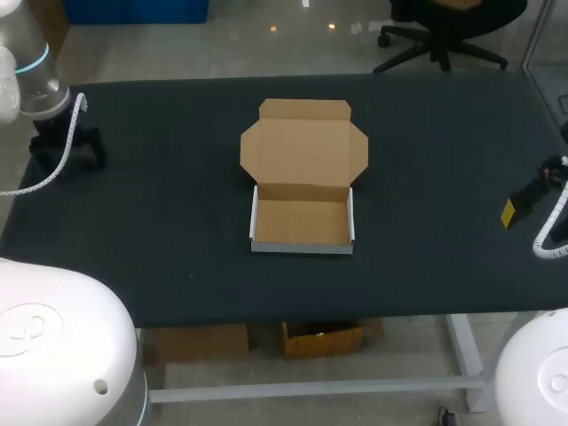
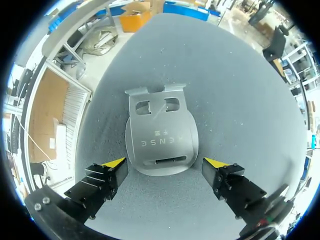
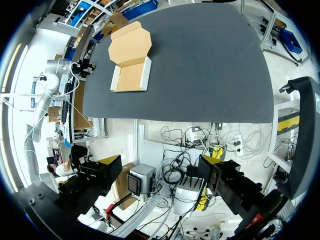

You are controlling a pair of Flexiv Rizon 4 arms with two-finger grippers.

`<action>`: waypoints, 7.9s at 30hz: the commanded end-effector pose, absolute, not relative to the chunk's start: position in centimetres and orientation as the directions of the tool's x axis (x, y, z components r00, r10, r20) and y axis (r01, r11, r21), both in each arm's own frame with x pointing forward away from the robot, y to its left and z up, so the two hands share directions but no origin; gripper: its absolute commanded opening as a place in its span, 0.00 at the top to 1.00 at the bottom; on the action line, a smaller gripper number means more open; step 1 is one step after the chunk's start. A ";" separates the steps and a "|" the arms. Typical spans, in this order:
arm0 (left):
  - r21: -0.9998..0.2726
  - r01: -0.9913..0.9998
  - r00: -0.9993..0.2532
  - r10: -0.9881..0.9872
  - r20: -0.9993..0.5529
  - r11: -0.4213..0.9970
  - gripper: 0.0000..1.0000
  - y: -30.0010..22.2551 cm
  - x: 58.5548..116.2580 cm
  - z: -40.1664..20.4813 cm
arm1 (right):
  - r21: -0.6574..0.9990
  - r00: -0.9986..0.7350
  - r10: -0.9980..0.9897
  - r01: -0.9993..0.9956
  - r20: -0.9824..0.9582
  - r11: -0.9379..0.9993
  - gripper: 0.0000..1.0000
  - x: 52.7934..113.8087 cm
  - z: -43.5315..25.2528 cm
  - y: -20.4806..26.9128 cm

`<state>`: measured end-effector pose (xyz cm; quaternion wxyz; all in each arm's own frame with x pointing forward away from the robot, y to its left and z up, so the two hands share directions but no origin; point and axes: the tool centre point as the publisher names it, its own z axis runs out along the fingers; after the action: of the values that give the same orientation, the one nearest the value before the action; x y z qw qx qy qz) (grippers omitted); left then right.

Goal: Assemble the packaging by folding the flat box into shape, placing the metal phone stand inside, and closing the box properly

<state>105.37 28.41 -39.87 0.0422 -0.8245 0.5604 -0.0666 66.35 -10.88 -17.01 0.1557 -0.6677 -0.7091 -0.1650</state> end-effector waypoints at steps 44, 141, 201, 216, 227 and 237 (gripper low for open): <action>-0.141 -0.888 0.433 -0.899 0.070 -0.439 0.04 30.0 109.1 -39.8 | 0.023 -0.060 0.895 0.998 0.441 0.056 0.00 66.3 -16.8 -10.9; -0.161 -0.923 0.350 -0.936 0.030 -0.350 1.00 30.3 109.1 -39.0 | 0.023 -0.060 0.895 0.998 0.441 0.056 0.00 66.3 -16.8 -10.9; -0.164 -0.985 -0.048 -0.998 -0.051 0.056 1.00 21.1 103.8 -31.1 | 0.327 -0.447 0.788 0.887 0.424 0.327 0.00 67.4 -16.0 -13.2; -0.167 -0.983 -0.062 -0.997 -0.054 0.071 1.00 20.5 103.5 -31.0 | 0.378 -0.489 0.775 0.858 0.400 0.347 0.00 67.5 -15.9 -13.2; -0.183 -0.971 -0.149 -0.987 -0.054 0.157 1.00 17.1 101.4 -30.2 | 0.552 -0.689 0.666 0.686 0.285 0.474 0.00 68.3 -17.3 -14.0; -0.168 -0.954 -0.244 -0.968 -0.059 0.250 1.00 14.3 100.0 -30.0 | 0.617 -0.818 0.538 0.534 0.204 0.578 0.00 69.7 -18.5 -13.3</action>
<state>100.35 14.84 -30.22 0.0706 -0.6115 0.7863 -0.0535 69.50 -13.27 -18.06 0.0001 -0.3098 -0.8877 -0.3406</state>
